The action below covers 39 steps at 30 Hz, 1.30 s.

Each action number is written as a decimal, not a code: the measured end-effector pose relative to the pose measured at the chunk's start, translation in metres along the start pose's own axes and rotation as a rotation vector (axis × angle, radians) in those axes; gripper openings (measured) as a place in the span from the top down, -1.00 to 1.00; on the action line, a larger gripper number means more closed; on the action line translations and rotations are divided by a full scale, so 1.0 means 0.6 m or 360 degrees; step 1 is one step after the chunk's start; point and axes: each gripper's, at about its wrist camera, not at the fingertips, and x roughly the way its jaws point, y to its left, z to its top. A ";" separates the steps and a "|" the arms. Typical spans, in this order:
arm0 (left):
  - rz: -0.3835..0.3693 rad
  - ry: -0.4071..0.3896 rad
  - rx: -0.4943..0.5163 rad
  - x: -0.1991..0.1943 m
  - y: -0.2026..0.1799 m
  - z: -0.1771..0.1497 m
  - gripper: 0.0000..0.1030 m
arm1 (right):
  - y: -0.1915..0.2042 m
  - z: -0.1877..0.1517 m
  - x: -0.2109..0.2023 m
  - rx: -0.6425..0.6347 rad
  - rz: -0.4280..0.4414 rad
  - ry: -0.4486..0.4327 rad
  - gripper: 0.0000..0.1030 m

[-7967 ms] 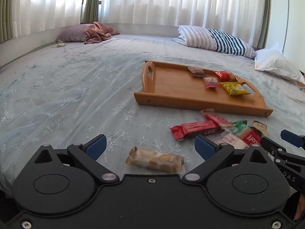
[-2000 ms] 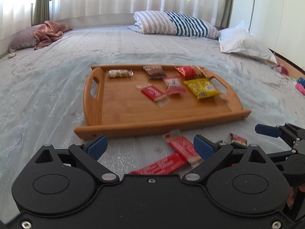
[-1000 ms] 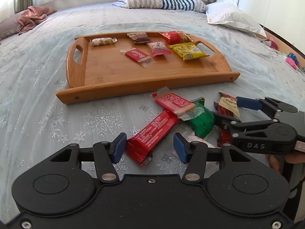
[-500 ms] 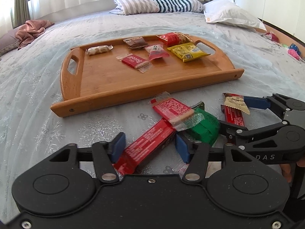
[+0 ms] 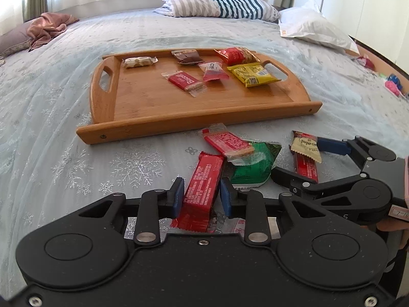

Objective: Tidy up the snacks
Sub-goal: 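Move the left gripper onto the red bar while the right gripper approaches the gold packet, then close the left gripper on the red bar while the right gripper grasps the gold packet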

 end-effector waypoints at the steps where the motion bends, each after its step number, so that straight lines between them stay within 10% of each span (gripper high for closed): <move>1: 0.0004 -0.0006 -0.0007 -0.003 0.001 0.000 0.46 | -0.001 -0.001 -0.001 0.0002 0.0003 -0.0006 -0.99; 21: -0.0052 0.0034 -0.0138 0.005 0.015 -0.009 0.24 | -0.035 0.017 -0.014 0.0223 -0.0026 -0.0061 -0.93; 30: -0.0043 0.0037 -0.0159 0.004 0.013 -0.005 0.55 | -0.025 0.022 -0.004 0.0156 -0.0057 -0.0017 -0.34; 39: 0.0035 -0.0027 -0.0114 -0.024 0.012 -0.001 0.55 | -0.022 0.025 -0.012 0.0141 -0.0097 -0.0050 -0.23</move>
